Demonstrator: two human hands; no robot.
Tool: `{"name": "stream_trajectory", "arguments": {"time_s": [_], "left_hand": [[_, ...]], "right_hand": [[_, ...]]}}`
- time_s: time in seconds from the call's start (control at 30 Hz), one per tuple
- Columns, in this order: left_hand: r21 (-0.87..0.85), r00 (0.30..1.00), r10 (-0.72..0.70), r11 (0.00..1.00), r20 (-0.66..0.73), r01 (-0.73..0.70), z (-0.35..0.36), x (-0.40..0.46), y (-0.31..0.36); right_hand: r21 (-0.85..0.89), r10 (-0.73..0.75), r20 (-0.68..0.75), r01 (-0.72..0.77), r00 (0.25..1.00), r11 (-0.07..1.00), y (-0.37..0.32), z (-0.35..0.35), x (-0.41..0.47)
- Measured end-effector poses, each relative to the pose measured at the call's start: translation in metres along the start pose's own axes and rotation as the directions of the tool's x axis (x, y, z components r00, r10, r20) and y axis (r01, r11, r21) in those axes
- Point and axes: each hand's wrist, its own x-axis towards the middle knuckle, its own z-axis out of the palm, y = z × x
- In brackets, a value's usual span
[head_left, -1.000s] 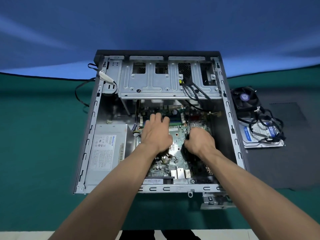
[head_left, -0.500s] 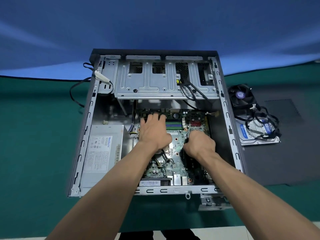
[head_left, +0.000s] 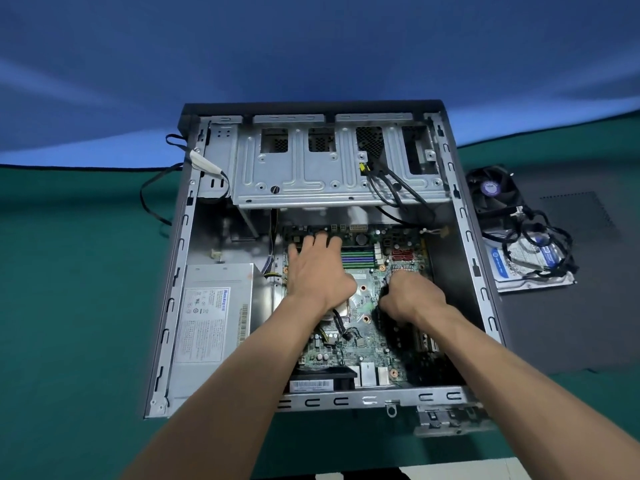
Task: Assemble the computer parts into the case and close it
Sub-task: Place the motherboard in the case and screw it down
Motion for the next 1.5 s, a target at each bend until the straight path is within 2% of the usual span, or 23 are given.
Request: {"name": "stream_trajectory", "arguments": {"time_s": [0.1,0.23,0.33,0.4,0.47,0.57,0.67,0.73,0.77,0.87,0.93,1.17,1.27,1.33,1.43,1.5], "left_hand": [[0.029,1.000,0.002,1.000,0.004,-0.002,0.001,0.000,-0.001],[0.061,1.000,-0.002,0.998,0.016,0.001,0.003,-0.001,-0.001],[0.058,1.000,0.002,0.998,0.022,-0.004,0.002,-0.001,-0.003],[0.052,1.000,0.005,0.999,0.029,-0.006,0.001,-0.001,-0.004],[0.050,0.999,0.009,0.999,0.032,-0.010,0.000,-0.002,-0.005],[0.053,0.999,0.020,0.998,0.027,-0.022,0.001,-0.007,-0.006],[0.036,0.999,0.026,0.999,0.025,-0.027,-0.001,-0.011,-0.007],[0.023,1.000,0.024,0.999,0.020,-0.025,-0.003,-0.015,-0.007],[0.016,1.000,0.021,1.000,0.016,-0.021,-0.005,-0.016,-0.007],[0.008,1.000,0.021,1.000,0.010,-0.021,-0.007,-0.020,-0.007],[0.005,1.000,0.024,1.000,0.008,-0.024,-0.007,-0.023,-0.008],[-0.025,0.999,-0.040,0.999,-0.033,0.039,-0.013,-0.015,0.000],[-0.035,0.995,-0.095,0.995,-0.016,0.094,-0.020,-0.012,0.010],[-0.069,0.996,-0.075,0.995,-0.056,0.072,-0.028,-0.011,0.022],[-0.130,0.981,0.025,0.990,-0.194,-0.051,-0.044,-0.015,0.053],[-0.154,0.962,0.081,0.980,-0.261,-0.124,-0.053,-0.017,0.078]], "right_hand": [[0.000,0.007,-0.023,-0.007,1.000,1.000,-0.001,0.002,-0.003],[-0.072,-0.021,-0.133,0.011,0.991,0.997,0.000,0.000,-0.011],[-0.079,-0.089,-0.211,0.074,0.973,0.994,0.001,-0.008,-0.019],[-0.039,-0.170,-0.282,0.166,0.944,0.985,0.004,-0.014,-0.028],[0.055,-0.242,-0.366,0.280,0.899,0.958,0.008,-0.024,-0.040],[0.258,-0.255,-0.505,0.426,0.825,0.867,0.016,-0.038,-0.063],[0.213,-0.188,-0.728,0.478,0.659,0.852,0.024,-0.045,-0.079],[0.222,-0.085,-0.806,0.434,0.585,0.873,0.033,-0.047,-0.084],[0.243,-0.042,-0.798,0.384,0.601,0.891,0.039,-0.045,-0.083],[0.387,0.078,-0.579,0.190,0.811,0.903,0.052,-0.038,-0.077],[0.433,0.129,-0.464,0.097,0.876,0.896,0.050,-0.036,-0.070],[0.427,0.186,-0.457,0.032,0.870,0.904,0.046,-0.043,-0.049],[0.411,0.144,-0.464,0.068,0.874,0.909,0.047,-0.048,-0.042],[0.411,0.106,-0.481,0.117,0.870,0.904,0.049,-0.049,-0.039],[0.523,0.078,-0.458,0.197,0.886,0.829,0.061,-0.048,-0.040],[0.659,0.076,-0.429,0.254,0.900,0.708,0.076,-0.046,-0.040]]}}
